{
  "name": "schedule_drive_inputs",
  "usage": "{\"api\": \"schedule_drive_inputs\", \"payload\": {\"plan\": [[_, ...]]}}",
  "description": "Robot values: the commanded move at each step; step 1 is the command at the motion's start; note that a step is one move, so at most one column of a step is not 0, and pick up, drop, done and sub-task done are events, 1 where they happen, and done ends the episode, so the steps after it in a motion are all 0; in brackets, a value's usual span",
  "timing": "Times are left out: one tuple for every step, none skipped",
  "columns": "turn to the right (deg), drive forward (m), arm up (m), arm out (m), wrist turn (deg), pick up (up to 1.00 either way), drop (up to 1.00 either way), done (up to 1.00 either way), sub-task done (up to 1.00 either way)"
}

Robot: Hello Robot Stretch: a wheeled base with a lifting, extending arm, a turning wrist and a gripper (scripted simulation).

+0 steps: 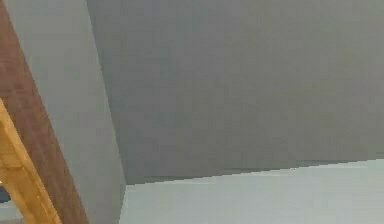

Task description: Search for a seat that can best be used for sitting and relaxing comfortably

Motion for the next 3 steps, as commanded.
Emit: {"api": "schedule_drive_inputs", "payload": {"plan": [[45.0, 0.0, 0.0, 0.0, 0.0, 0.0, 0.0, 0.0, 0.0], [9.0, 0.0, 0.0, 0.0, 0.0, 0.0, 0.0, 0.0, 0.0], [0.0, 0.65, 0.0, 0.0, 0.0, 0.0, 0.0, 0.0, 0.0]]}}
